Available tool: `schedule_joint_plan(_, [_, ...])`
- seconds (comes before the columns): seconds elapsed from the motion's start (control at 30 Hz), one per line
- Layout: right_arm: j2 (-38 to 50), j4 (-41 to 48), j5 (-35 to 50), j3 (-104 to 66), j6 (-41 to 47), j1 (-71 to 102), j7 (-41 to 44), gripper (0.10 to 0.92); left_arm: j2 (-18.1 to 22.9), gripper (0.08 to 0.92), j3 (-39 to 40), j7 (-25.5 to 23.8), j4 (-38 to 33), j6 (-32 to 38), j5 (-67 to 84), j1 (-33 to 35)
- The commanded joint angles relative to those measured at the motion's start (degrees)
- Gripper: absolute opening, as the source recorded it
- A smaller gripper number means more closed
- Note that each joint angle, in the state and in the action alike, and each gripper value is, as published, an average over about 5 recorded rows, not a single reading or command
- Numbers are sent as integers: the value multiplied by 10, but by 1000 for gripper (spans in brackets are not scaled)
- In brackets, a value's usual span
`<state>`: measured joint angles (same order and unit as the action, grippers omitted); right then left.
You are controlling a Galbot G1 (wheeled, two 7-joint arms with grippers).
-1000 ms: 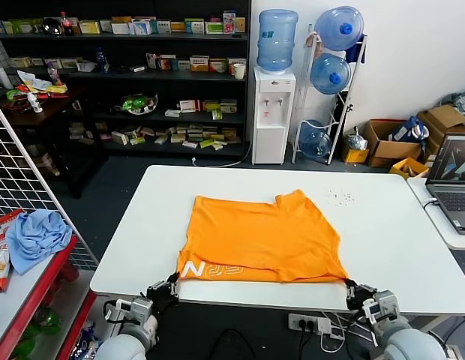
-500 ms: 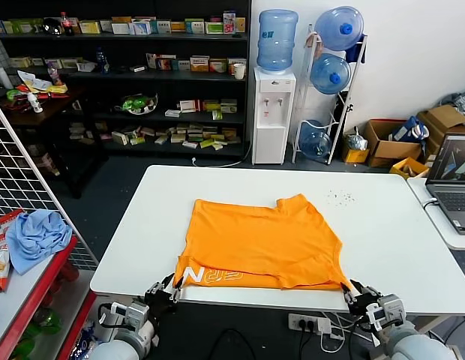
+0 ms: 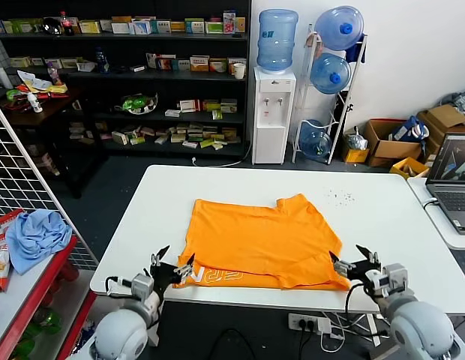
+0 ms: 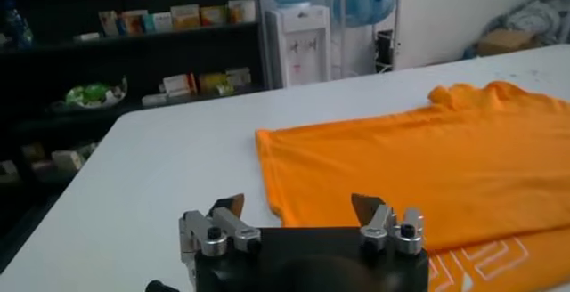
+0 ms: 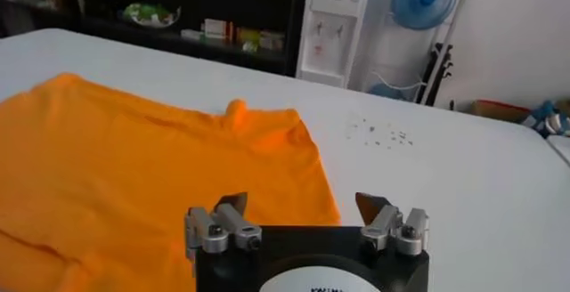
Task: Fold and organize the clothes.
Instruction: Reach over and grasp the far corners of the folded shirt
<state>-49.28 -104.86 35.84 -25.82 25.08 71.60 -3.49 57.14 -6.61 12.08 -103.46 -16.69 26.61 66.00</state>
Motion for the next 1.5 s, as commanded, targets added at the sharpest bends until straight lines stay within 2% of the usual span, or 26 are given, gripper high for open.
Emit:
schedule_joint_plan(0.03, [-2,127,39,73,-9,-181,23,822,24,820,60,2,139,6,38,-186])
schedule_joint_plan(0.27, [-30,242,42,140,36,-305,48,823,67,823,106,6,252,-10,74,-290])
schedule_joint_plan(0.43, [-57,341,13,167,21,-369,72,823,108,823,120,-1,354,-14,83,-349])
schedule_joint_plan(0.63, [-96,439,-3,172,7,-410,95,823,170,823,122,-20,457,-8,63,-398])
schedule_joint_plan(0.8, [-123,491,-18,172,8,-423,112,823,201,823,120,-28,517,-3,55,-419])
schedule_joint_plan(1.07, [-153,537,-52,173,-1,-431,148,823,223,823,109,-32,567,0,40,-425])
schedule_joint_plan(1.33, [-180,562,-73,174,-23,-443,162,810,224,817,95,-31,572,3,41,-418])
schedule_joint_plan(1.5, [-188,569,-76,173,-27,-448,162,691,214,707,94,-31,553,5,45,-406])
